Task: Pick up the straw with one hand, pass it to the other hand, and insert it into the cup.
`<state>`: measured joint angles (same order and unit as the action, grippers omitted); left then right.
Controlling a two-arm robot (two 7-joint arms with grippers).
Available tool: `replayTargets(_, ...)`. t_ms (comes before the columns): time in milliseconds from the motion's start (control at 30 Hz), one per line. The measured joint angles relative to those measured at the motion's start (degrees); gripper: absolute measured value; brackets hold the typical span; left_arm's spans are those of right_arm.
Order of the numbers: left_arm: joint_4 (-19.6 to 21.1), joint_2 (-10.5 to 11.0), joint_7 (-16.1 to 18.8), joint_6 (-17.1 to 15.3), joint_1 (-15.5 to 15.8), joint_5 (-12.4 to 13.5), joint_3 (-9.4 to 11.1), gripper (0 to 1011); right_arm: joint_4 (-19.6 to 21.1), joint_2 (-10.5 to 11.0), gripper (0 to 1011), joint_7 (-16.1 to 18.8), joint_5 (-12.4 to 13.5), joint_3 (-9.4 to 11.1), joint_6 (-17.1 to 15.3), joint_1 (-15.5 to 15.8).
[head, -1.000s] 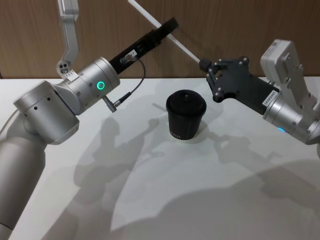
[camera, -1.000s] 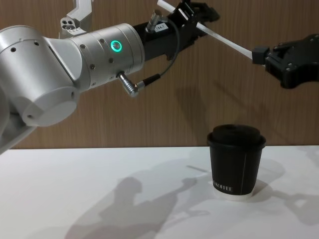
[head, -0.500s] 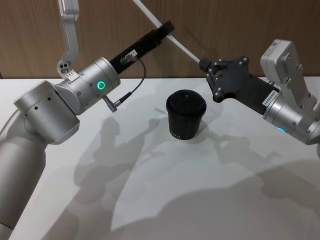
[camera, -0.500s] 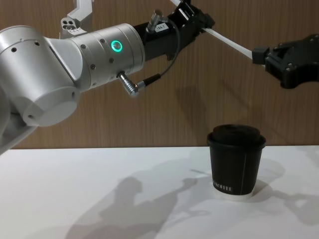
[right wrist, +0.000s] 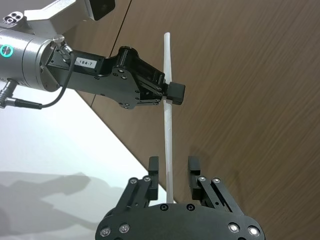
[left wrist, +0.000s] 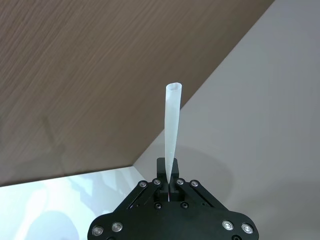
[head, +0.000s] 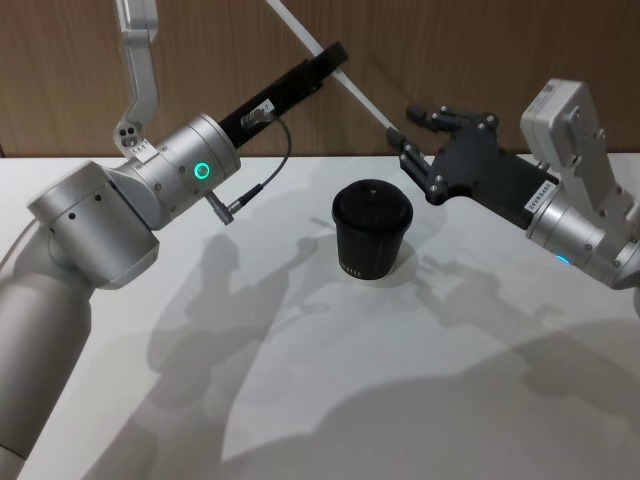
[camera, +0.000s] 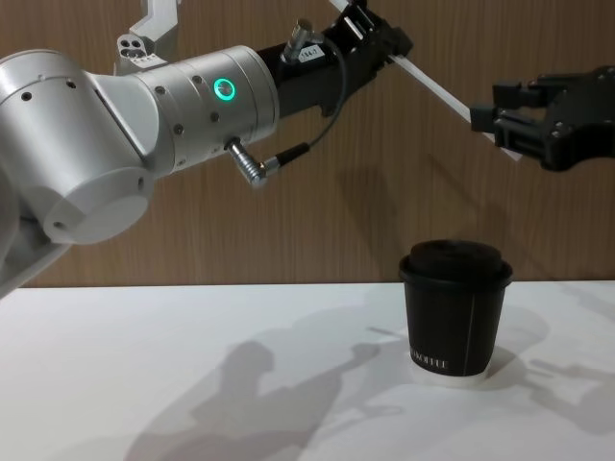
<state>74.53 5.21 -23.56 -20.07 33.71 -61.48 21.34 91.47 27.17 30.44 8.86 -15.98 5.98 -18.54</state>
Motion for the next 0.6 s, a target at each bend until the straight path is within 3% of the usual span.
replayTargets(200,0.2,0.3,0.1,0.2,0.1,0.5,0.5,6,0.0,0.0,513,0.0,0.0,0.0,0.0,0.0)
replayTargets(600,2.0,2.6,0.9,1.9,1.5,5.4,3.4,5,0.0,0.0,881,0.0,0.0,0.0,0.0,0.0)
